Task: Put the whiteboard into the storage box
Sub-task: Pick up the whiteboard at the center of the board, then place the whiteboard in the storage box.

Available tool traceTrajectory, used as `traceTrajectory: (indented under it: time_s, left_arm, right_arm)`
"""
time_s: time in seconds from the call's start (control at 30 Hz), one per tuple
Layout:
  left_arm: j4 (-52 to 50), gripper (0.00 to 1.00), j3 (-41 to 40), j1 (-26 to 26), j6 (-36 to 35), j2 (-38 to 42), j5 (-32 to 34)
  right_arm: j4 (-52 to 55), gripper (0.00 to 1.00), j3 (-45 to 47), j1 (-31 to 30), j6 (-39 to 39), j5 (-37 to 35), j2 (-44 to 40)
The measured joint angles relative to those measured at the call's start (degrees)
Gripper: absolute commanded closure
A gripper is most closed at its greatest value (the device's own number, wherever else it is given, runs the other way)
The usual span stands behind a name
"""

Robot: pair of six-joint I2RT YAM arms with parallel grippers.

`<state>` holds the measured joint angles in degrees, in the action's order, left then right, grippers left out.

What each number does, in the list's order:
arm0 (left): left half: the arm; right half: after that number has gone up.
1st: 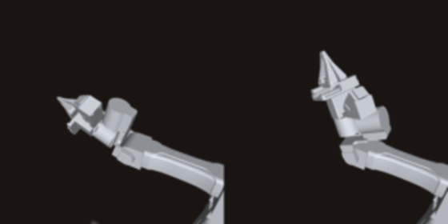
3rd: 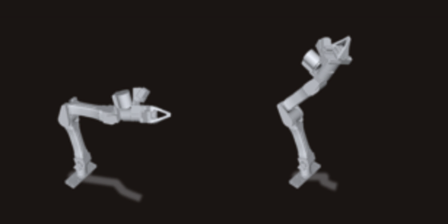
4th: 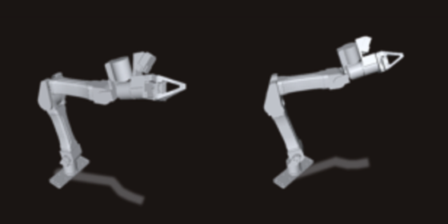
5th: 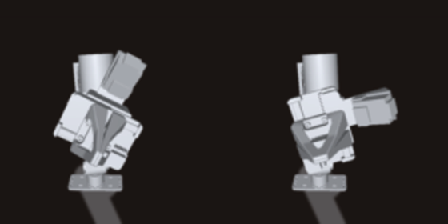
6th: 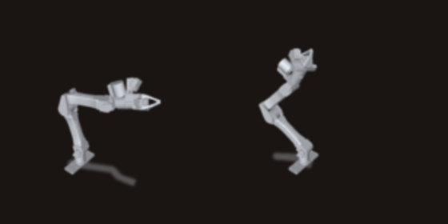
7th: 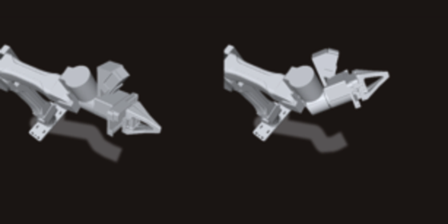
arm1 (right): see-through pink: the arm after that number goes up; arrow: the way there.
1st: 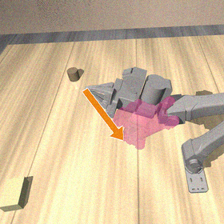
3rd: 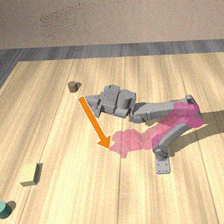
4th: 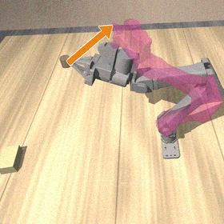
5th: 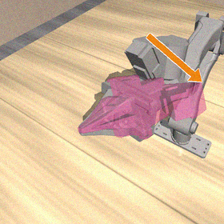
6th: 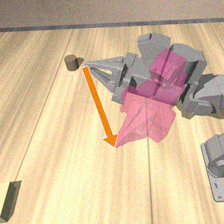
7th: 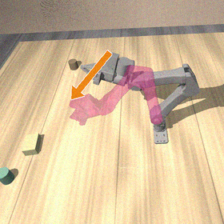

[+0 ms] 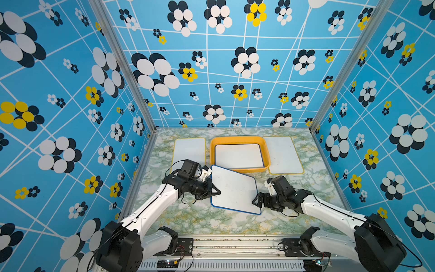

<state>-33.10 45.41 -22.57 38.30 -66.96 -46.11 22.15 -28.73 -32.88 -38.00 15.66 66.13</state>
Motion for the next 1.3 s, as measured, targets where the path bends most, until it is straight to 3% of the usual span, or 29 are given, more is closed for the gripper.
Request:
traceTrajectory:
  time_s: [0.2, 0.67, 1.3]
  left_arm:
    - [-5.2, 1.00, 3.0, 0.0, -0.9, 1.4, 0.7]
    - [-13.8, 1.00, 8.1, -0.8, -1.9, 2.7, 3.3]
    - [-24.9, 1.00, 28.4, -3.3, -3.0, -0.7, 6.2]
  right_arm:
    - [8.3, 0.01, -2.7, 0.0, 1.4, -3.7, -4.1]
    - [16.4, 0.01, -7.2, 1.0, 5.7, -12.1, -10.6]
    - [17.7, 0.01, -13.1, 5.3, 8.6, -18.3, -9.6]
